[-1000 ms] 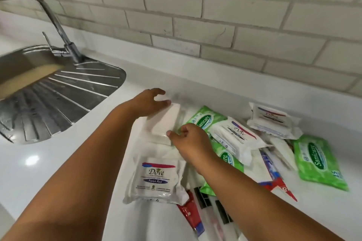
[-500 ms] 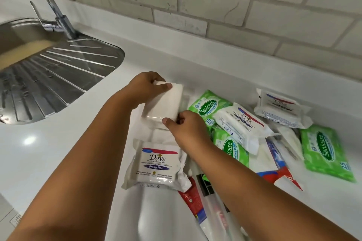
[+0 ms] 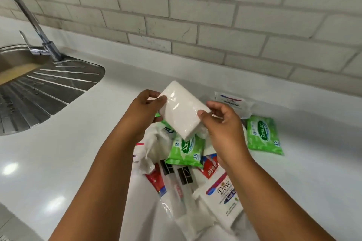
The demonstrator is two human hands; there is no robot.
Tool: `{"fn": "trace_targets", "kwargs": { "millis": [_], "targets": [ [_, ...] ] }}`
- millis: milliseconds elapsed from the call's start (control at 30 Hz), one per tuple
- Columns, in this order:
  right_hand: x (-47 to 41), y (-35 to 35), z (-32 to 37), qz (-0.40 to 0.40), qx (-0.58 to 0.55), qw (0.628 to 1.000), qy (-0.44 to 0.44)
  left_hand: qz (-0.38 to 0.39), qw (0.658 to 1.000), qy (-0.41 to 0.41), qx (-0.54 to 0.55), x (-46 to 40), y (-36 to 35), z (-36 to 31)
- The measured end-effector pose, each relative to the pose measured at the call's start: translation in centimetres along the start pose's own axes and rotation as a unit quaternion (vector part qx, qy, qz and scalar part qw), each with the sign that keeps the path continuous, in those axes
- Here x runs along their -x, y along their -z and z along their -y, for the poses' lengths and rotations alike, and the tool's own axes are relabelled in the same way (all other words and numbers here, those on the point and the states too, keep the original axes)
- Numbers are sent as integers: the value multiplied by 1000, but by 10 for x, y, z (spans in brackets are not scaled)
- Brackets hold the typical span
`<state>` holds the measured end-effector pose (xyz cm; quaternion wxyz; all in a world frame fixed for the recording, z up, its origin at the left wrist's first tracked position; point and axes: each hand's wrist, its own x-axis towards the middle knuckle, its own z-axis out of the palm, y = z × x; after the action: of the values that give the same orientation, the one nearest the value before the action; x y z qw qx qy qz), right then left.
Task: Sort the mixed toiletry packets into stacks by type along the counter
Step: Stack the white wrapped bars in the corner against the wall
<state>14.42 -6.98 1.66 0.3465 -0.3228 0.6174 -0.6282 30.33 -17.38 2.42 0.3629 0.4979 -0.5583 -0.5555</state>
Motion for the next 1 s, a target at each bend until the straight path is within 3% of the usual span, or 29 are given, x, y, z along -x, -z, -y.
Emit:
{"fn": "trace_targets", "kwargs": {
  "millis": [300, 533, 767, 1000],
  "targets": [
    [28, 165, 30, -178, -60, 981, 47, 60, 997, 3, 42, 104, -158, -14],
    [57, 285, 35, -179, -56, 981, 50, 106, 993, -6, 60, 155, -274, -18],
    [76, 373, 40, -259, -53, 962, 61, 196, 980, -38, 0, 177, -363, -43],
    [95, 447, 41, -371, -85, 923, 59, 314, 944, -63, -75, 190, -445, -59]
  ]
}}
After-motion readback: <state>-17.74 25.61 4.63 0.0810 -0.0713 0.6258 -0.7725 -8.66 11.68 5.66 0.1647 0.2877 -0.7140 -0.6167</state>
